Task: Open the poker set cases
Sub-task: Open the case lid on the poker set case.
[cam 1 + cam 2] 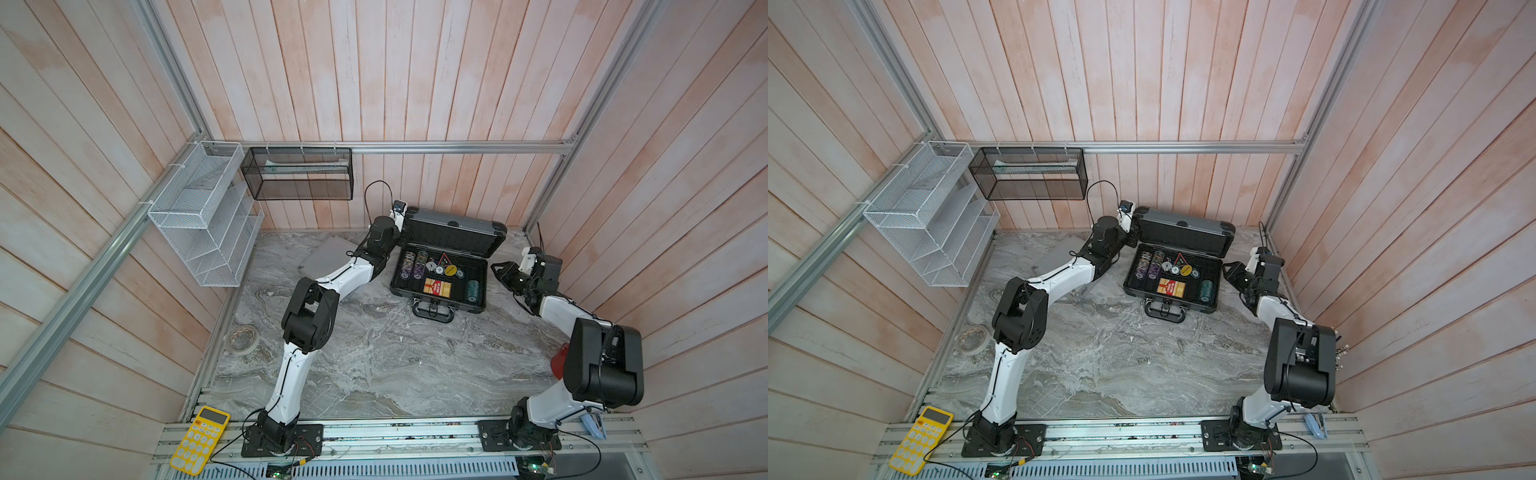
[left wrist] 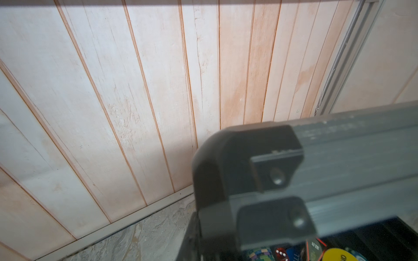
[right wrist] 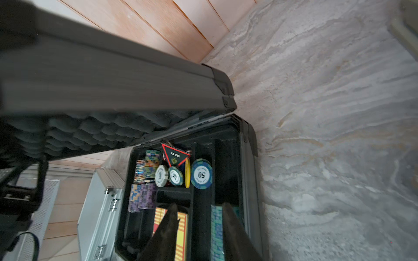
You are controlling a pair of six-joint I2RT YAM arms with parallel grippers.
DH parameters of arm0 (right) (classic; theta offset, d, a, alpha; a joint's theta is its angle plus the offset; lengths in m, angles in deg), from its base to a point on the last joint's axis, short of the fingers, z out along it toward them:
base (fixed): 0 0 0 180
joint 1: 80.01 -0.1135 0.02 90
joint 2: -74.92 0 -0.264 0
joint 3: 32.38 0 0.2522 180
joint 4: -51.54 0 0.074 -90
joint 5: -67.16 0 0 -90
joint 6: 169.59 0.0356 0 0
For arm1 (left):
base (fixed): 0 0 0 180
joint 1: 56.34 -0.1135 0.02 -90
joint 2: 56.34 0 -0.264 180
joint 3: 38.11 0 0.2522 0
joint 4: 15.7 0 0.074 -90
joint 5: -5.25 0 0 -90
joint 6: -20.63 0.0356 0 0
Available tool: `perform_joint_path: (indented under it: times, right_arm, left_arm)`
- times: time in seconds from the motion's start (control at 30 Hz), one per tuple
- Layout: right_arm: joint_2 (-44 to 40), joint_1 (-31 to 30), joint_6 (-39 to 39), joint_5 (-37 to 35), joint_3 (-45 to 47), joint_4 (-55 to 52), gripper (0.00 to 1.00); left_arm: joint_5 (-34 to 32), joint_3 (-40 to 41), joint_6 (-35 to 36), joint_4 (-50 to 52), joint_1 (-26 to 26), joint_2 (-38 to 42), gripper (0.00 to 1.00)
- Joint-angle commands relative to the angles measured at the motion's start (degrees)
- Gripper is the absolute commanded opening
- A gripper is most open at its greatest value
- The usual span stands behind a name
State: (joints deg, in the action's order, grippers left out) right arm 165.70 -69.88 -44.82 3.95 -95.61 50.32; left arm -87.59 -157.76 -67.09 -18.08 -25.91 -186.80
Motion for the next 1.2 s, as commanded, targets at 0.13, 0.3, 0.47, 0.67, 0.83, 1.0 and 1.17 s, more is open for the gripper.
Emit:
perform_joint_path:
  times: [0.13,0.3,0.47,0.67,0.83,1.0,1.17]
  right_arm:
    - [4.9,-2.1,-6.9,-6.8,-0.2,-8.0,0.41]
    - [9.5,-4.0,-8.7,-9.0,-2.3,-9.5,0.41]
    - [12.2,-4.7,-9.3,-10.6,-3.9,-9.5,0.32]
    - [13.4,-4.8,-11.9,-12.5,-6.8,-11.3,0.16]
    - [14.5,-4.8,-15.5,-14.1,-9.5,-12.9,0.07]
    - [16.4,-4.8,-17.1,-13.8,-11.4,-12.8,0.04]
    - [19.5,-4.7,-18.6,-12.9,-14.0,-13.0,0.02]
  left_arm:
    - [-0.1,-10.8,-2.7,10.7,1.0,-6.8,0.00]
    - [-0.9,-18.1,-3.7,15.4,1.0,-10.9,0.00]
    - [-1.7,-23.8,-5.0,17.2,0.8,-14.5,0.00]
    - [-1.8,-32.2,-9.5,20.0,-0.7,-21.0,0.00]
    - [-1.0,-36.5,-12.2,21.4,-1.6,-25.6,0.00]
    - [-0.1,-36.7,-14.2,20.6,-2.0,-26.8,0.00]
    - [-0.3,-37.1,-16.1,19.8,-2.3,-27.8,0.00]
